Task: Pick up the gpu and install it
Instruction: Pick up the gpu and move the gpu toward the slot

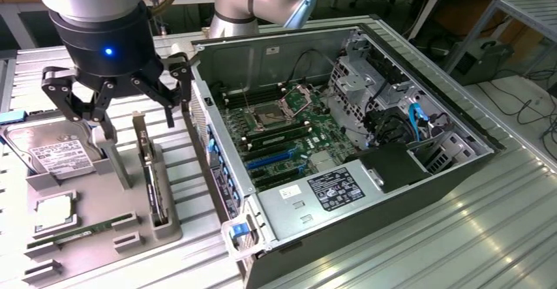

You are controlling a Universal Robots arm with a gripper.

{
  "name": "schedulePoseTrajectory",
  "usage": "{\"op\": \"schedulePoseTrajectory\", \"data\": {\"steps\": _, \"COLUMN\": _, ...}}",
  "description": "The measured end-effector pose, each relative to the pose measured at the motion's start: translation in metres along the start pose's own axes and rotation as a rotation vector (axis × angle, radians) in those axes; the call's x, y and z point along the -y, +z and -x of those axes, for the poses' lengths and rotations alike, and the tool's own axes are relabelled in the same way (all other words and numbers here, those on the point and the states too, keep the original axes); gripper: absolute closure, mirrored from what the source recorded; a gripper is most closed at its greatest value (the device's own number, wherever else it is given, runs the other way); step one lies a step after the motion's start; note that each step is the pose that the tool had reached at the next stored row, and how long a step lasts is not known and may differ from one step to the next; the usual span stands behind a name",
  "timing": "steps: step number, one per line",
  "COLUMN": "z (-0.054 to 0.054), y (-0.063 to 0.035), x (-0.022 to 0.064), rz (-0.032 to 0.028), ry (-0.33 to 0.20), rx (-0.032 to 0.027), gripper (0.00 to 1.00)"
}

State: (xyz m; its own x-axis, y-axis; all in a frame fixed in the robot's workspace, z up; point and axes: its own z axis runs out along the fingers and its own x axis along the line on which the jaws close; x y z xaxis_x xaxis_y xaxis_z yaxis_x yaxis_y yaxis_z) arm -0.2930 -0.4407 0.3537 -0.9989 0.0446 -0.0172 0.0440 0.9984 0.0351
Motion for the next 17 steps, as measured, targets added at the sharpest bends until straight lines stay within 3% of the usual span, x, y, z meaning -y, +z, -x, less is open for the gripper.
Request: {"op": "schedulePoseTrajectory", "data": {"steps": 17, "z": 0.0, "y": 0.0285, "x": 0.0061, "rz": 0.0, "ry": -0.001, "rx": -0.0001, "gripper": 0.22}}
